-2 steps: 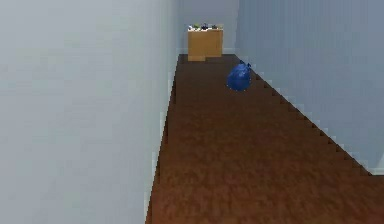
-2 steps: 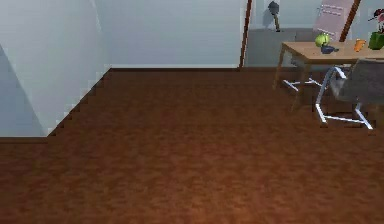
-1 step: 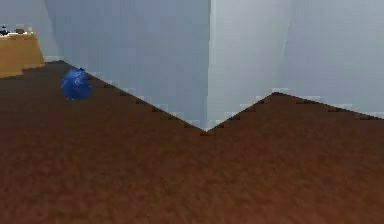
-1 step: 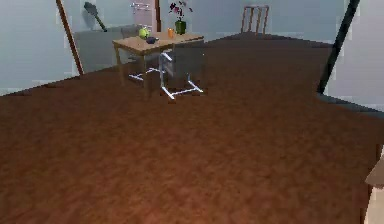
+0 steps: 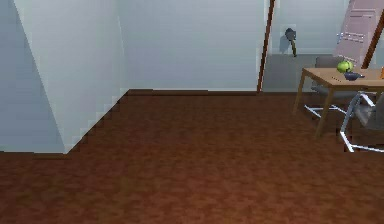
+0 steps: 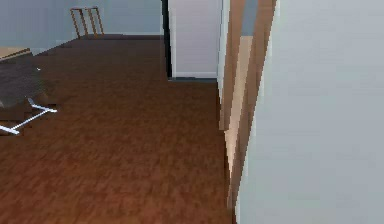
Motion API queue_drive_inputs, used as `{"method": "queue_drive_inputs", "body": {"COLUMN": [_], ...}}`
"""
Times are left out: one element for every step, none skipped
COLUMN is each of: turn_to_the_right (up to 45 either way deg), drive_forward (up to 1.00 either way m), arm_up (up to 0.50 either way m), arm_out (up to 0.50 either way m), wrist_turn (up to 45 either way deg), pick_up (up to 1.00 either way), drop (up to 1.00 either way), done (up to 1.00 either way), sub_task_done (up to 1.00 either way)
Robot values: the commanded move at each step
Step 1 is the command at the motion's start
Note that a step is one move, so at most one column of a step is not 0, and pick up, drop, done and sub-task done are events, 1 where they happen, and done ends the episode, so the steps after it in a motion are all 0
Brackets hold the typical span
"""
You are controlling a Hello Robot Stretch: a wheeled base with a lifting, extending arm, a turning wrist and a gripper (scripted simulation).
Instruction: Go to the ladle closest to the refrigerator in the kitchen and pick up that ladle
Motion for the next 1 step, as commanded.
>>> {"method": "queue_drive_inputs", "body": {"turn_to_the_right": [3.0], "drive_forward": [0.0], "arm_up": [0.0], "arm_out": [0.0], "wrist_turn": [0.0], "pick_up": [0.0], "drop": [0.0], "done": [0.0], "sub_task_done": [0.0]}}
